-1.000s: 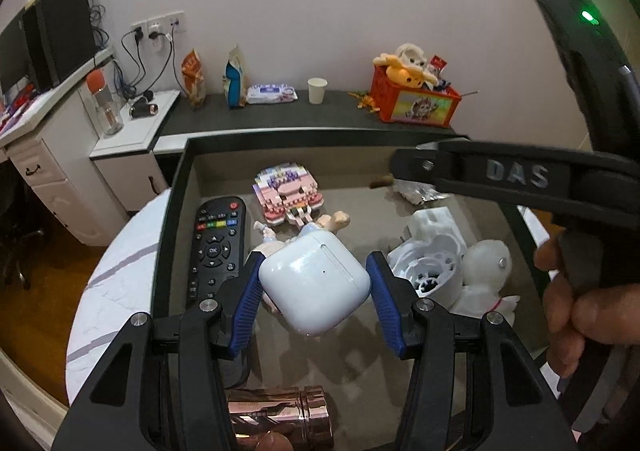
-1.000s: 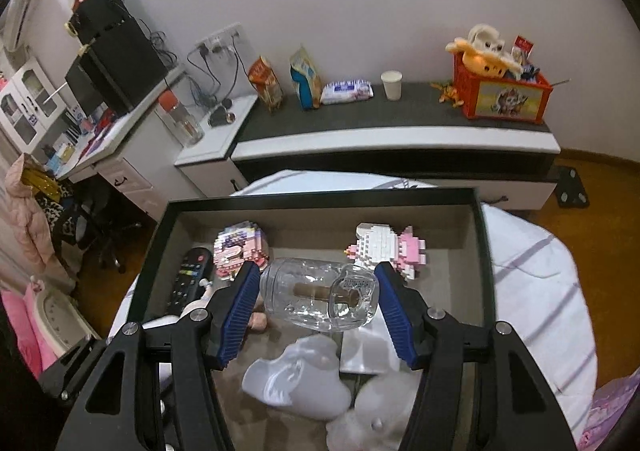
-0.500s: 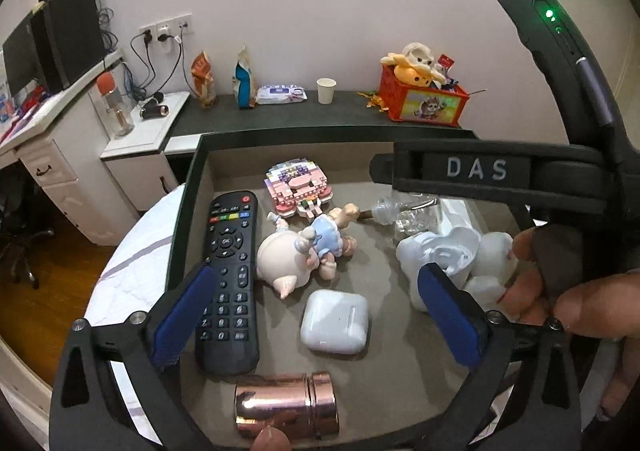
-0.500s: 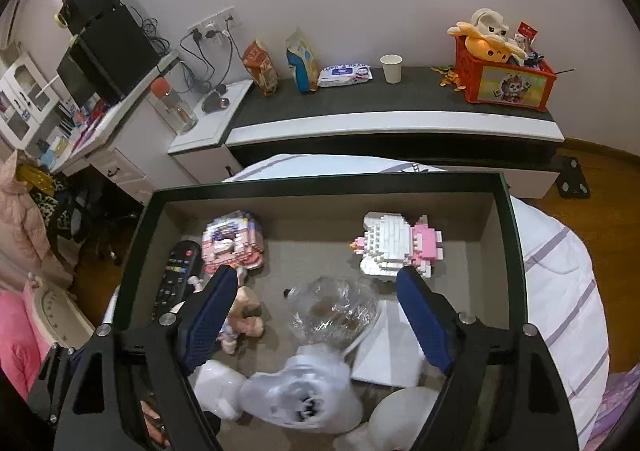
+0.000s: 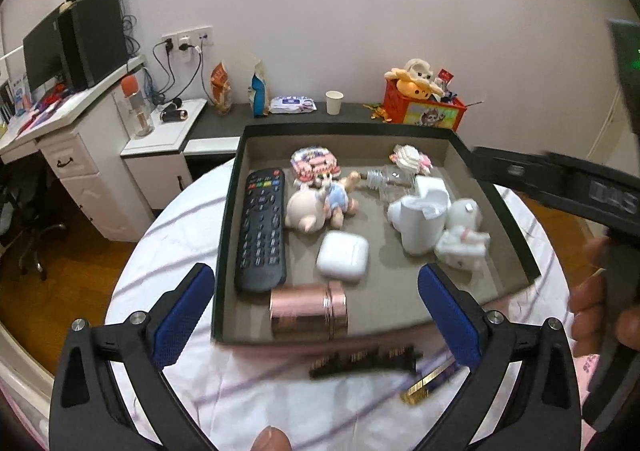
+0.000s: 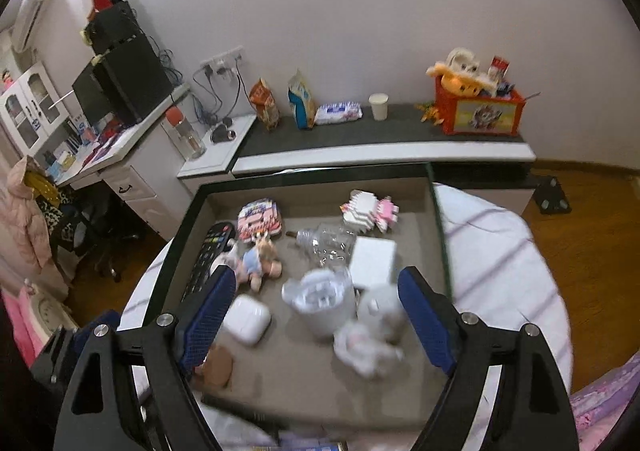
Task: Organize rigid objects
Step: 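Withdraw both tools from the box toward the hair clip and blue-gold box, then grasp the blue-gold box with the right tool while the left tool grasps the black hair clip, then lower the hair clip and blue-gold box into the box and open both tools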
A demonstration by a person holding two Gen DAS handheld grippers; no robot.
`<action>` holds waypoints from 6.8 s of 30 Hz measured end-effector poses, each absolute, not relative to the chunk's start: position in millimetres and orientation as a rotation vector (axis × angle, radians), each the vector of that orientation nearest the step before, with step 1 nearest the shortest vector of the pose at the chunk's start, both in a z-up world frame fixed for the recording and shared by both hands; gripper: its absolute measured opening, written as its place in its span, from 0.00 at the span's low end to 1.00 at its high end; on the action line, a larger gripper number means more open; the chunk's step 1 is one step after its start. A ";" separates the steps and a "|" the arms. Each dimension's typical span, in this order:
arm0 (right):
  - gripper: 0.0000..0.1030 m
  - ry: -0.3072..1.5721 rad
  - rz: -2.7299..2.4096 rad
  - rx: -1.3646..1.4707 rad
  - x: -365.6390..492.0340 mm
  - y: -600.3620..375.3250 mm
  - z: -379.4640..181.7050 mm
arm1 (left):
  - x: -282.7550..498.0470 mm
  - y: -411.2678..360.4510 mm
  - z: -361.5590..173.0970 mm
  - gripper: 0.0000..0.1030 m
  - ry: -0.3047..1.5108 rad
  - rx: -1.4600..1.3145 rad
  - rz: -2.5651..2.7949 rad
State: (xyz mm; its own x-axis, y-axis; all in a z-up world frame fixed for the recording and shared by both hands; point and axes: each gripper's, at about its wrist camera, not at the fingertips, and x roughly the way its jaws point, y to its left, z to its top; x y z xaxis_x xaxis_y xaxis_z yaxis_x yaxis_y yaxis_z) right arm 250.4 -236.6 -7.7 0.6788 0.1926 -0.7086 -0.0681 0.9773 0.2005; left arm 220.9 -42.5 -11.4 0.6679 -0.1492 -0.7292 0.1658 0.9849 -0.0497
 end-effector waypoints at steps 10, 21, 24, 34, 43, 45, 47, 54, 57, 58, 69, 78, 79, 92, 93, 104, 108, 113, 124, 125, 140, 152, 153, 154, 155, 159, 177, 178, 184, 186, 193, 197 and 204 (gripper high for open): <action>0.82 0.744 0.091 0.083 150.6 -233.7 2.0 | 164.5 -35.4 -16.9 1.00 0.838 0.034 -0.173; 0.82 0.744 0.076 0.085 75.2 -227.0 -14.6 | 104.9 -19.3 -14.5 1.00 0.833 0.017 -0.167; 0.82 0.742 0.074 0.073 60.0 -224.3 -16.7 | 88.8 -15.2 -13.0 1.00 0.827 0.006 -0.168; 0.82 0.751 0.074 0.059 24.7 -214.1 -23.2 | 51.3 2.0 -15.3 1.00 0.830 -0.025 -0.145; 0.82 0.755 0.067 0.060 21.4 -213.5 -22.8 | 40.3 2.1 -11.4 1.00 0.816 -0.031 -0.161; 0.82 0.755 0.064 0.058 21.0 -213.4 -23.1 | 40.2 0.8 -12.4 1.00 0.819 -0.032 -0.165; 0.82 0.763 0.066 0.060 21.7 -213.8 -24.7 | 39.9 0.6 -13.5 1.00 0.823 -0.033 -0.166; 0.82 0.794 0.069 0.068 32.2 -214.6 -35.2 | 44.3 1.2 -18.5 1.00 0.835 -0.037 -0.158; 0.82 0.815 0.074 0.065 42.1 -214.6 -42.3 | 49.0 1.5 -20.1 1.00 0.836 -0.040 -0.156; 0.82 0.822 0.077 0.062 46.2 -214.4 -45.1 | 50.4 1.5 -20.6 1.00 0.837 -0.039 -0.155; 0.82 0.927 0.143 0.016 114.0 -203.8 -91.4 | 83.4 11.9 -44.6 1.00 0.895 -0.063 -0.115; 0.82 0.965 0.178 -0.024 154.6 -198.3 -115.0 | 106.6 14.7 -61.9 1.00 0.934 -0.073 -0.097; 0.82 0.967 0.184 -0.032 157.8 -196.4 -116.5 | 108.5 14.9 -62.9 1.00 0.938 -0.074 -0.096; 0.82 0.957 0.191 -0.062 170.0 -185.0 -128.6 | 124.7 4.9 -75.2 1.00 0.971 -0.059 -0.104; 0.82 0.953 0.193 -0.056 169.7 -185.1 -128.5 | 125.7 4.2 -75.7 1.00 0.972 -0.058 -0.104; 0.81 0.919 0.157 0.041 146.1 -223.0 -116.6 | 143.6 -28.9 -74.8 1.00 0.959 -0.043 -0.168; 0.81 0.919 0.125 0.061 138.6 -242.9 -112.8 | 157.8 -50.2 -78.9 1.00 0.961 -0.028 -0.193; 0.81 0.915 0.109 0.065 136.1 -257.4 -110.3 | 177.0 -68.5 -85.9 1.00 0.973 -0.017 -0.197; 0.81 0.915 0.119 0.095 138.7 -271.5 -112.8 | 206.1 -89.0 -114.8 1.00 0.970 0.063 -0.133; 0.81 0.914 0.119 0.096 139.0 -272.2 -112.7 | 205.6 -87.8 -114.2 1.00 0.964 0.056 -0.137; 0.81 0.895 0.128 0.088 135.2 -263.4 -99.8 | 173.7 -59.2 -90.2 0.93 0.945 0.004 -0.185; 0.81 0.788 0.170 0.041 148.2 -235.4 -31.3 | 172.3 -17.9 -13.7 0.93 0.808 -0.002 -0.170; 0.81 0.782 0.168 0.037 151.3 -233.6 -25.7 | 176.0 -17.7 -8.7 0.93 0.800 -0.001 -0.173; 0.81 0.773 0.166 0.034 157.5 -231.7 -17.8 | 182.1 -19.0 -2.9 0.93 0.792 0.002 -0.179; 0.81 0.772 0.163 0.036 162.1 -230.8 -13.8 | 185.2 -19.6 0.7 0.93 0.788 0.002 -0.182; 0.81 0.797 0.150 0.077 187.7 -232.6 -8.1 | 207.7 -29.7 7.0 0.93 0.785 -0.008 -0.212; 0.81 0.933 0.138 0.138 243.4 -232.2 -51.5 | 281.2 -52.3 -27.9 0.93 0.865 0.057 -0.220; 0.81 0.938 0.139 0.138 245.5 -231.6 -52.7 | 283.8 -52.8 -30.0 0.93 0.870 0.062 -0.219; 0.81 0.962 0.141 0.135 252.8 -228.3 -61.7 | 294.6 -57.2 -40.3 0.93 0.890 0.094 -0.211; 0.81 0.970 0.142 0.136 254.1 -228.5 -64.4 | 296.7 -58.6 -43.4 0.93 0.896 0.107 -0.208; 0.83 0.994 0.144 0.104 255.7 -224.2 -66.7 | 297.9 -62.0 -47.2 1.00 0.902 0.165 -0.168; 0.84 0.985 0.160 0.154 252.5 -228.3 -64.6 | 294.5 -59.0 -43.7 1.00 0.897 0.179 -0.150; 1.00 0.938 0.184 0.278 238.7 -239.4 -47.6 | 274.9 -41.1 -19.0 1.00 0.856 0.119 -0.145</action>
